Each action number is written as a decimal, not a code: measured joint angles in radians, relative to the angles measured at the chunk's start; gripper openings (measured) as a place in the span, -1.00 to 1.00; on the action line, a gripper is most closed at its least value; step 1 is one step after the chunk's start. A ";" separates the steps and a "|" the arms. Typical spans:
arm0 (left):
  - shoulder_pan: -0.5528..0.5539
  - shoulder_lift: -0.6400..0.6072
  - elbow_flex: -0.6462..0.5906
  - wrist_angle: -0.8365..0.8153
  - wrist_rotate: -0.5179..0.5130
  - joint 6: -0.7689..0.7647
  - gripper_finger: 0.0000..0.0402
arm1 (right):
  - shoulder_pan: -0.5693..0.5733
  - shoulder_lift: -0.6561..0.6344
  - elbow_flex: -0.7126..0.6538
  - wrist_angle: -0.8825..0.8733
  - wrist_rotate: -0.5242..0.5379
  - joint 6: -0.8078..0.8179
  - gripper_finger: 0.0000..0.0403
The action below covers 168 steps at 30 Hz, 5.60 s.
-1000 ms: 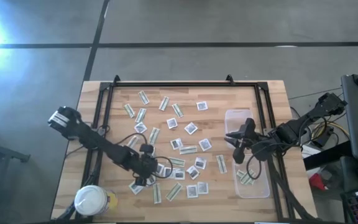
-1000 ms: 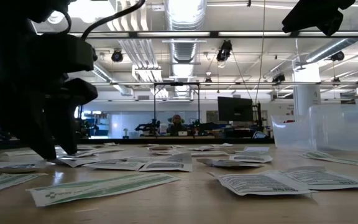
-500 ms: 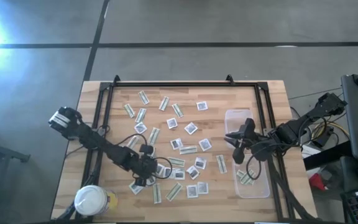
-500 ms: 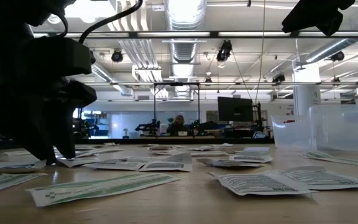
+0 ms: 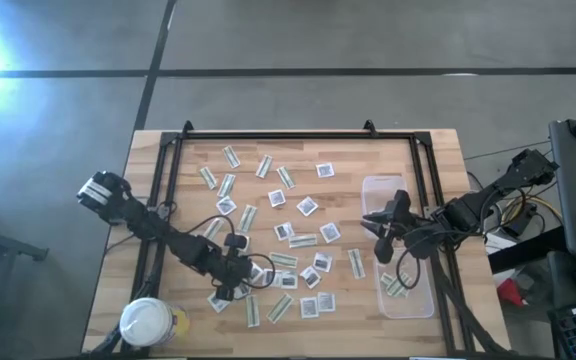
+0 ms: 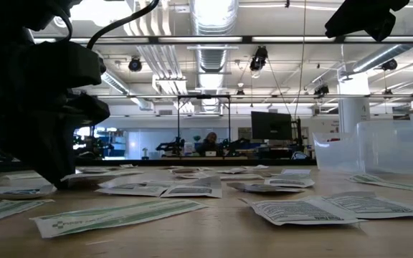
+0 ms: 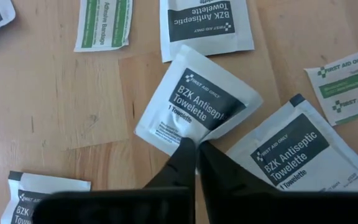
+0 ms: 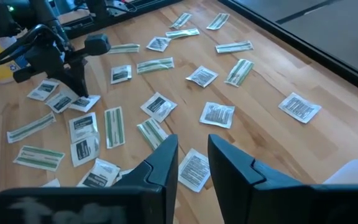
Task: Pick & Place First Aid Supplies
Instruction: Put the towelette pack into the top bin
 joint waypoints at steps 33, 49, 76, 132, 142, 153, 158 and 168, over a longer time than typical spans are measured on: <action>0.026 -0.098 0.017 0.405 -0.159 0.352 -1.00 | 0.003 0.286 0.000 0.346 -0.142 -0.308 -0.45; 0.188 -0.099 0.017 0.658 0.312 0.395 -1.00 | 0.003 0.360 0.001 0.632 -0.238 -0.729 -0.34; 0.194 -0.099 0.020 0.910 0.465 0.455 -1.00 | -0.100 0.528 0.000 1.202 -0.525 -1.047 -0.34; 0.211 -0.141 0.016 0.892 0.398 0.417 -1.00 | -0.149 0.591 0.112 1.131 -0.626 -1.114 -0.96; 0.212 -0.181 0.016 0.826 0.329 0.417 -0.85 | -0.149 0.575 0.112 1.091 -0.577 -1.113 -0.96; 0.212 -0.228 0.016 0.717 0.115 0.409 -0.45 | -0.148 0.569 0.112 1.026 -0.536 -1.076 -0.96; 0.211 -0.272 0.016 0.594 0.051 0.406 -0.38 | -0.148 0.516 0.112 0.892 -0.446 -1.036 -0.96; 0.210 -0.324 0.016 0.454 0.032 0.387 -0.39 | -0.148 0.335 0.112 0.520 -0.275 -0.909 -0.96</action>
